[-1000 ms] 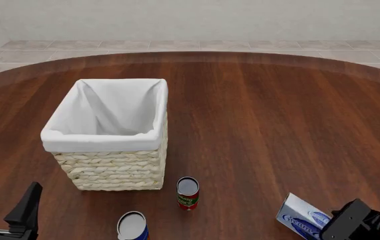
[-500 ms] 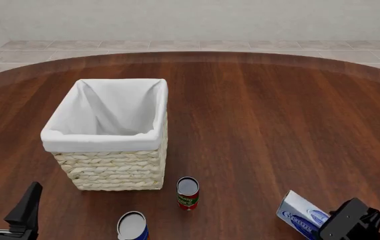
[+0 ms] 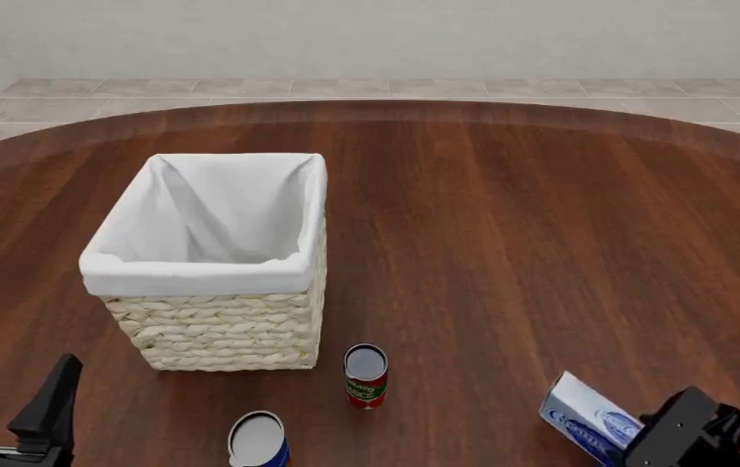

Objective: Pick up the cream cheese box, and put it in the basket.

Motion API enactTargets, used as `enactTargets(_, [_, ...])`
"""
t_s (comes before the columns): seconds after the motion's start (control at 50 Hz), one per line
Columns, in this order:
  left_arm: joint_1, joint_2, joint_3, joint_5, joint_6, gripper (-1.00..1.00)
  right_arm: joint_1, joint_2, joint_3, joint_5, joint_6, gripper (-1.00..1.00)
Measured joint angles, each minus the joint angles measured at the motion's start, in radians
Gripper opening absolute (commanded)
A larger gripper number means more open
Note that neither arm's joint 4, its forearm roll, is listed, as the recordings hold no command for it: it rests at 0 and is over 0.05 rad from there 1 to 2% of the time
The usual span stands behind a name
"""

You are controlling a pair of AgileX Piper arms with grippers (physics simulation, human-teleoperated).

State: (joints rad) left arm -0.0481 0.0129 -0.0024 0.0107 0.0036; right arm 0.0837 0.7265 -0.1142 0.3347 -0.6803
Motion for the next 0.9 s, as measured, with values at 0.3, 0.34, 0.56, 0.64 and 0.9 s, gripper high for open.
enactTargets(0.3, [0.001,0.003,0.0,-0.003,-0.002,1.0,0.019,-0.044,-0.035,0.055,-0.003,-1.0])
enactTargets(0.34, [0.001,0.003,0.0,-0.003,-0.002,1.0,0.021,-0.05,-0.039,0.062,-0.003,-1.0])
enactTargets(0.56, [0.001,0.005,0.0,-0.005,-0.003,1.0,0.028,-0.065,-0.063,0.08,-0.004,-1.0])
enactTargets(0.64, [0.001,0.004,0.0,-0.005,-0.003,1.0,0.03,-0.065,-0.072,0.081,-0.005,-1.0])
enactTargets(0.9, [0.001,0.001,0.0,-0.002,-0.003,1.0,0.043,-0.085,-0.117,0.101,0.004,-1.0])
